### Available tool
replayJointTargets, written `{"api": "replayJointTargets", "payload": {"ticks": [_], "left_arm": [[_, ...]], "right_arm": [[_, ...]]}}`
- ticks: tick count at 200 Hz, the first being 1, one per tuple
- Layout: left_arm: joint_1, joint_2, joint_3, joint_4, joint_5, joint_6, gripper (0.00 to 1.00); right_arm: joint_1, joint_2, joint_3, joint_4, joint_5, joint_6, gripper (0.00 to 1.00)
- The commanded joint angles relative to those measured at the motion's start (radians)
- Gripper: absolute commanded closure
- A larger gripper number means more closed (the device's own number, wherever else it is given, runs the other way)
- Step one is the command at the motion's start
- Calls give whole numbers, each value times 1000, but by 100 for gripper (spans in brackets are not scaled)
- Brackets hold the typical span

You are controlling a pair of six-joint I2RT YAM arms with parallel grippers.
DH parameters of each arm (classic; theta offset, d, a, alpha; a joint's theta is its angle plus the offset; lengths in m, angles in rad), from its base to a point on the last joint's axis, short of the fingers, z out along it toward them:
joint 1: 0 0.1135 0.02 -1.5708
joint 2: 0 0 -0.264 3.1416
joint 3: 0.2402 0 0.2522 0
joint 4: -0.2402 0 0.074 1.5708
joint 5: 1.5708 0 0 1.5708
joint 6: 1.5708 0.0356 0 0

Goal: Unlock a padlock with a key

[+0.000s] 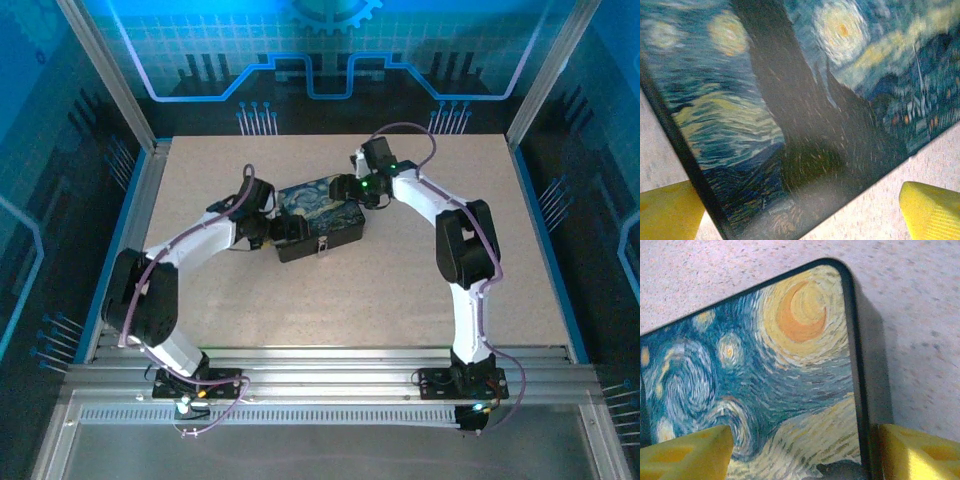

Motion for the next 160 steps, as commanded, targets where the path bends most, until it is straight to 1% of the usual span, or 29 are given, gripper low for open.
{"api": "replayJointTargets", "payload": {"ticks": [1,27,42,62,75,102,121,140,160], "left_arm": [[-61,-80,-78,72,20,-85,1],[-81,-124,-117,87,29,-127,1],[-89,-131,-114,74,9,-133,1],[-85,-126,-108,52,-34,-130,1],[-85,-123,-97,41,-38,-126,1],[-84,-135,-69,2,-60,-110,1],[-85,-157,-48,-48,-115,-85,1],[-85,-183,-27,-104,-178,-51,1],[-77,-209,-2,-142,-216,-28,1]], "right_arm": [[58,29,52,-57,-56,-64,23],[66,39,72,-30,-94,-85,21],[66,37,82,-24,-98,-102,20],[56,10,79,-22,-66,-124,18],[39,-18,80,-32,-48,-136,17],[-12,-87,79,-64,16,-174,15],[-56,-119,80,-98,78,-185,15],[-116,-126,83,-140,170,-161,21],[-177,-114,93,-190,268,-139,34]]}}
